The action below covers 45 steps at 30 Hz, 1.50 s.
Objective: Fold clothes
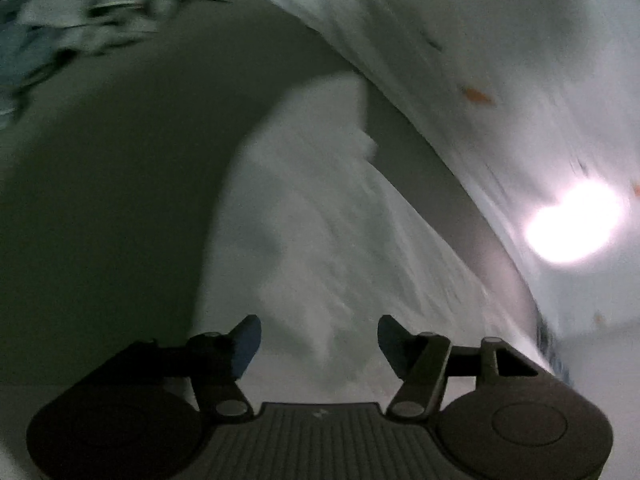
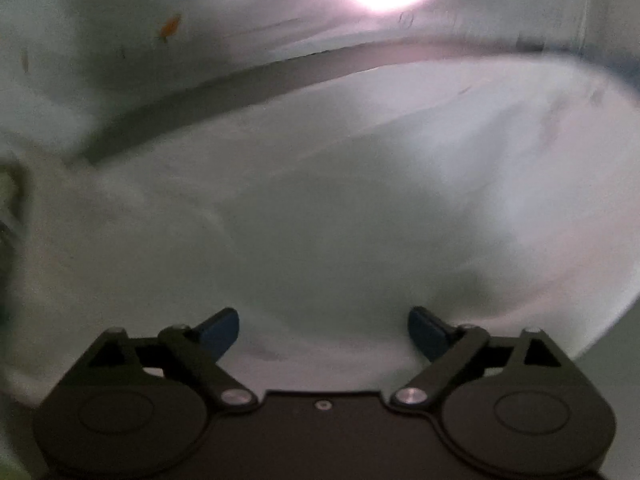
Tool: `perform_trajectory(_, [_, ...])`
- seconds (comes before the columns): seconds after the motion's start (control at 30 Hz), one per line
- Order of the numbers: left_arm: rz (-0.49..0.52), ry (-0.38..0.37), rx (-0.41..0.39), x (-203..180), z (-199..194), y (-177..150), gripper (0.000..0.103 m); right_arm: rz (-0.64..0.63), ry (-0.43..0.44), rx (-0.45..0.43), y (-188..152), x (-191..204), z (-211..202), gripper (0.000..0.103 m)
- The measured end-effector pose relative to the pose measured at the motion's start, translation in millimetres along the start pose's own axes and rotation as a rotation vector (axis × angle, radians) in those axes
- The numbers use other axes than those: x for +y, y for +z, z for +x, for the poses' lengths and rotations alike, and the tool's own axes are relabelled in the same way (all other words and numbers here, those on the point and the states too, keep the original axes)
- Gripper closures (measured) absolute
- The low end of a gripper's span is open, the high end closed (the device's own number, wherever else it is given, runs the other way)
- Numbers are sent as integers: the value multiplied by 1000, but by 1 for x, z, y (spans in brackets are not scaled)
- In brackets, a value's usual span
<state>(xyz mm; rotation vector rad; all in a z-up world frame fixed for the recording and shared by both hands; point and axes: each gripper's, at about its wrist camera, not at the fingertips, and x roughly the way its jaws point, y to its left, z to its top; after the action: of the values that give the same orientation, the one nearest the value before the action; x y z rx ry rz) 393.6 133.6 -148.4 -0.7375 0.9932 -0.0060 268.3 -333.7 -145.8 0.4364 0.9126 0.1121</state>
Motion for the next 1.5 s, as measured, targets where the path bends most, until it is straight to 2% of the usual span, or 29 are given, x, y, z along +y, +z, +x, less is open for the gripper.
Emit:
perform_trajectory(0.07, [-19, 67, -7, 10, 2, 7, 37, 176, 182, 1, 11, -5, 0, 21])
perform_trajectory(0.17, [-22, 169, 18, 20, 12, 16, 37, 342, 425, 42, 21, -1, 23, 43])
perform_trajectory(0.2, [-29, 175, 30, 21, 17, 19, 37, 347, 473, 74, 25, 6, 35, 53])
perform_trajectory(0.27, [-38, 175, 46, 22, 24, 26, 37, 338, 557, 143, 32, 23, 61, 63])
perform_trajectory(0.4, [0, 211, 37, 13, 39, 52, 37, 262, 631, 257, 46, 64, 115, 65])
perform_trajectory(0.53, [8, 219, 57, 12, 59, 78, 37, 177, 615, 343, 58, 99, 169, 61])
perform_trajectory(0.67, [45, 254, 91, 11, 73, 87, 37, 91, 628, 410, 69, 131, 208, 56])
perform_trajectory(0.83, [70, 269, 84, 7, 76, 83, 32, -23, 645, 406, 75, 161, 224, 52])
perform_trajectory(0.9, [77, 270, 80, 6, 77, 81, 29, -54, 667, 415, 76, 168, 226, 40])
perform_trajectory(0.97, [85, 265, 77, 4, 78, 80, 22, -85, 692, 427, 77, 174, 228, 36])
perform_trajectory(1.07, [127, 287, 73, -3, 82, 75, 16, -121, 740, 504, 74, 181, 232, 45])
perform_trajectory(1.13, [159, 307, 70, -7, 85, 71, 14, -160, 754, 526, 69, 186, 230, 46])
perform_trajectory(1.27, [156, 299, 55, -7, 85, 68, 10, -183, 733, 514, 65, 192, 226, 51])
perform_trajectory(1.33, [128, 281, 47, -4, 83, 69, 8, -192, 721, 506, 63, 195, 224, 67])
perform_trajectory(1.37, [115, 274, 45, -3, 82, 70, 8, -209, 704, 494, 62, 196, 221, 86])
perform_trajectory(1.4, [101, 267, 43, -1, 81, 70, 8, -230, 683, 479, 61, 198, 218, 92])
perform_trajectory(1.5, [80, 275, 35, 2, 74, 71, 13, -274, 658, 410, 61, 201, 201, 97])
